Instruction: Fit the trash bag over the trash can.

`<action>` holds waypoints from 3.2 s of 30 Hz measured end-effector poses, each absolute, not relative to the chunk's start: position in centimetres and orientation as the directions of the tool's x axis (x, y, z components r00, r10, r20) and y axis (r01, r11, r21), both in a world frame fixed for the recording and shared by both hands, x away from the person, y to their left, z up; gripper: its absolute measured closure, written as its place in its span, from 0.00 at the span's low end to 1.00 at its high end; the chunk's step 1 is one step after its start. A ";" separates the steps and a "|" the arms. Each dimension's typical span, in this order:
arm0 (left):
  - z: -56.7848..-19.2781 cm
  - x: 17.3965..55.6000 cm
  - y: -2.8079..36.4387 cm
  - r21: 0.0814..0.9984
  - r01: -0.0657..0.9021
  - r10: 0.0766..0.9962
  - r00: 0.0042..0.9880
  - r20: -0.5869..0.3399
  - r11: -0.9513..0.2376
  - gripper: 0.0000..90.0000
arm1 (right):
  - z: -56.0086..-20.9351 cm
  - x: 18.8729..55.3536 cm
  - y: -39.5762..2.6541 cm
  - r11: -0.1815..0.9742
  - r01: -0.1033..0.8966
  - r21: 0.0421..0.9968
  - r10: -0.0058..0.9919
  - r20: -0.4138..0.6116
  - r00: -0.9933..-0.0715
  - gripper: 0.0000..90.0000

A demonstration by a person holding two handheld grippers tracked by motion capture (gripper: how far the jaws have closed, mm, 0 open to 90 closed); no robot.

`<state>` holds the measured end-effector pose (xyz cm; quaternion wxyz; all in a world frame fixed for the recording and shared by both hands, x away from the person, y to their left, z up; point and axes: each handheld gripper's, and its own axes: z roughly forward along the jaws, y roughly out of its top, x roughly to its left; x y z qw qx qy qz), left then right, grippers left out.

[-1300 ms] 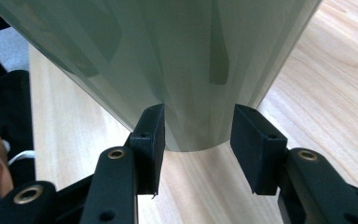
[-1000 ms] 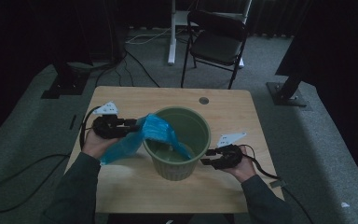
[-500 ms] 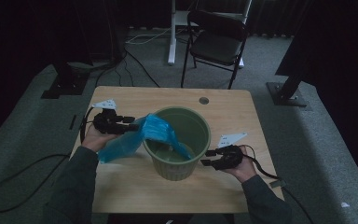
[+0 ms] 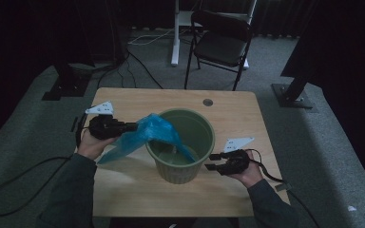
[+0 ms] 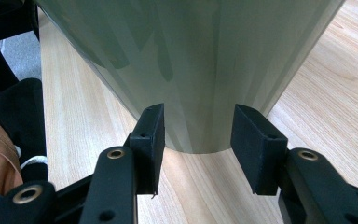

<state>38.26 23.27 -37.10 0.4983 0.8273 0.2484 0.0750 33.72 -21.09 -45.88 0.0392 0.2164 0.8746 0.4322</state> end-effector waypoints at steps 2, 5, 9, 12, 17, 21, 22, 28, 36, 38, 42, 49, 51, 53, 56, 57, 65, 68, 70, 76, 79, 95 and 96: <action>-36.7 38.0 23.0 0.865 0.327 0.487 0.866 -0.114 -0.379 0.99 | -45.9 33.7 -21.1 0.533 0.345 0.772 0.414 0.118 -0.903 0.60; -36.2 37.5 22.4 0.871 0.310 0.478 0.873 -0.102 -0.382 0.99 | -45.6 33.7 -21.2 0.533 0.342 0.774 0.416 0.112 -0.902 0.60; -35.7 36.9 21.6 0.879 0.291 0.466 0.880 -0.091 -0.378 0.99 | -44.9 33.8 -22.2 0.516 0.337 0.788 0.438 0.095 -0.894 0.60; -35.5 36.6 21.1 0.884 0.280 0.459 0.884 -0.087 -0.373 0.99 | -44.4 33.8 -22.8 0.506 0.338 0.794 0.454 0.088 -0.887 0.63; -35.1 36.1 19.9 0.888 0.268 0.451 0.889 -0.078 -0.374 0.99 | -42.8 33.6 -24.6 0.461 0.342 0.819 0.493 0.084 -0.866 0.75; -34.7 35.9 18.9 0.891 0.257 0.443 0.893 -0.072 -0.374 0.99 | -41.5 33.4 -25.2 0.443 0.328 0.835 0.508 0.067 -0.859 0.80; -34.6 35.8 18.7 0.892 0.254 0.442 0.894 -0.070 -0.375 0.99 | -41.1 33.4 -25.3 0.439 0.321 0.839 0.511 0.060 -0.858 0.81; -34.1 35.7 17.7 0.891 0.243 0.433 0.899 -0.058 -0.384 0.99 | -38.8 33.2 -24.7 0.425 0.274 0.863 0.511 0.021 -0.859 0.86; -33.5 35.6 16.3 0.886 0.214 0.415 0.909 -0.027 -0.411 0.99 | -35.9 33.8 -21.4 0.448 0.188 0.874 0.454 -0.042 -0.890 0.88; -33.4 35.6 16.1 0.885 0.212 0.416 0.909 -0.023 -0.415 0.99 | -35.3 34.1 -20.5 0.451 0.173 0.876 0.443 -0.052 -0.895 0.86; -33.3 35.6 15.4 0.881 0.199 0.409 0.912 -0.007 -0.430 0.99 | -34.2 34.7 -18.8 0.449 0.145 0.881 0.417 -0.063 -0.907 0.81; -33.3 35.8 14.3 0.874 0.186 0.395 0.918 0.007 -0.448 0.99 | -32.8 35.5 -16.4 0.444 0.110 0.889 0.390 -0.082 -0.917 0.71; -33.2 35.8 14.0 0.873 0.182 0.388 0.921 0.009 -0.452 0.99 | -32.6 35.8 -15.8 0.444 0.105 0.890 0.382 -0.082 -0.920 0.69; -33.2 35.8 13.8 0.875 0.178 0.382 0.924 0.008 -0.450 0.99 | -32.5 36.0 -15.3 0.449 0.103 0.887 0.371 -0.080 -0.925 0.63; -33.2 35.8 13.4 0.878 0.173 0.373 0.928 0.007 -0.446 0.99 | -32.7 36.4 -14.3 0.479 0.095 0.872 0.351 -0.091 -0.932 0.62; -33.2 35.8 13.3 0.878 0.173 0.371 0.929 0.006 -0.447 0.99 | -32.8 36.4 -14.0 0.491 0.094 0.866 0.350 -0.097 -0.932 0.67; -33.0 35.5 14.0 0.890 0.173 0.382 0.924 0.001 -0.421 0.88 | -33.2 36.7 -14.1 0.490 0.115 0.864 0.410 -0.112 -0.905 0.97; -32.8 35.3 14.7 0.896 0.174 0.396 0.918 0.002 -0.408 0.86 | -33.2 36.7 -14.4 0.495 0.119 0.861 0.426 -0.121 -0.897 0.97; -32.6 35.0 15.6 0.905 0.179 0.406 0.914 -0.008 -0.385 0.85 | -33.2 36.6 -14.7 0.497 0.121 0.859 0.435 -0.125 -0.892 0.97; -32.4 33.8 18.2 0.918 0.192 0.443 0.896 -0.020 -0.348 0.81 | -32.9 36.5 -15.1 0.494 0.120 0.861 0.460 -0.142 -0.877 0.97; -32.6 33.4 19.0 0.917 0.208 0.448 0.893 -0.037 -0.339 0.78 | -33.1 36.6 -15.2 0.489 0.123 0.864 0.477 -0.147 -0.867 0.97; -35.6 34.0 17.0 0.876 0.281 0.441 0.893 -0.089 -0.393 0.76 | -33.5 36.7 -16.2 0.441 0.136 0.887 0.510 -0.123 -0.851 0.96; -35.6 33.9 16.8 0.872 0.267 0.459 0.887 -0.056 -0.411 0.85 | -33.5 36.7 -16.2 0.442 0.136 0.887 0.510 -0.124 -0.851 0.96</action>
